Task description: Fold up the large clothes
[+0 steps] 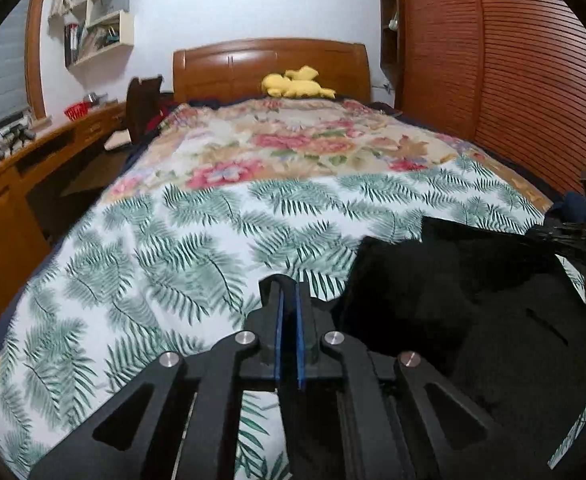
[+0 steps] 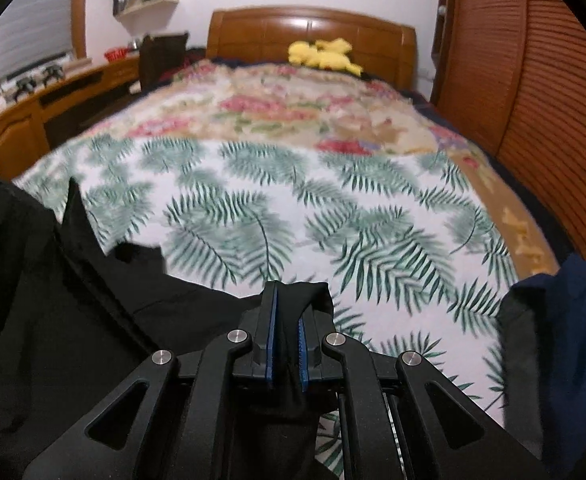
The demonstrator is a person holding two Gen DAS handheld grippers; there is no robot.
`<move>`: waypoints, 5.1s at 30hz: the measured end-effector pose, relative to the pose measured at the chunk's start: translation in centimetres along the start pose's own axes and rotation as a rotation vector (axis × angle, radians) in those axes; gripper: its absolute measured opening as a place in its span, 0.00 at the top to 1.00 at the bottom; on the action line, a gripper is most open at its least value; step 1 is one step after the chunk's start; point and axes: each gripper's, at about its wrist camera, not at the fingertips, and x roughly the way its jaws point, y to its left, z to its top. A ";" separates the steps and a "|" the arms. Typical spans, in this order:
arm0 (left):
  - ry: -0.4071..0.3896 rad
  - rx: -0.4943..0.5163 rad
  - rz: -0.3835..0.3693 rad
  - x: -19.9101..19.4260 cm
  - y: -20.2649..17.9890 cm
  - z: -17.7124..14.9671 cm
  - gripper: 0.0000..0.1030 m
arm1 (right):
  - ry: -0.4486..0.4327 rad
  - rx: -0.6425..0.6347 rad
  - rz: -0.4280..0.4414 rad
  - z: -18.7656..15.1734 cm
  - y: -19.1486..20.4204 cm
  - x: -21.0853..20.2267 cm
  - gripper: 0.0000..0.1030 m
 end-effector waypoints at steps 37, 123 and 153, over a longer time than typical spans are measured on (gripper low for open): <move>-0.039 0.078 -0.258 -5.2 -4.6 -5.4 0.72 | 0.051 -0.014 -0.064 2.3 3.7 -0.7 0.62; 0.172 0.265 -0.440 -6.2 -19.0 -13.2 0.68 | 0.157 0.379 0.050 -19.4 0.1 -13.0 0.28; 0.110 0.216 -0.429 -7.6 -16.6 -12.0 0.68 | -0.058 0.267 0.154 -15.1 2.5 -16.5 0.87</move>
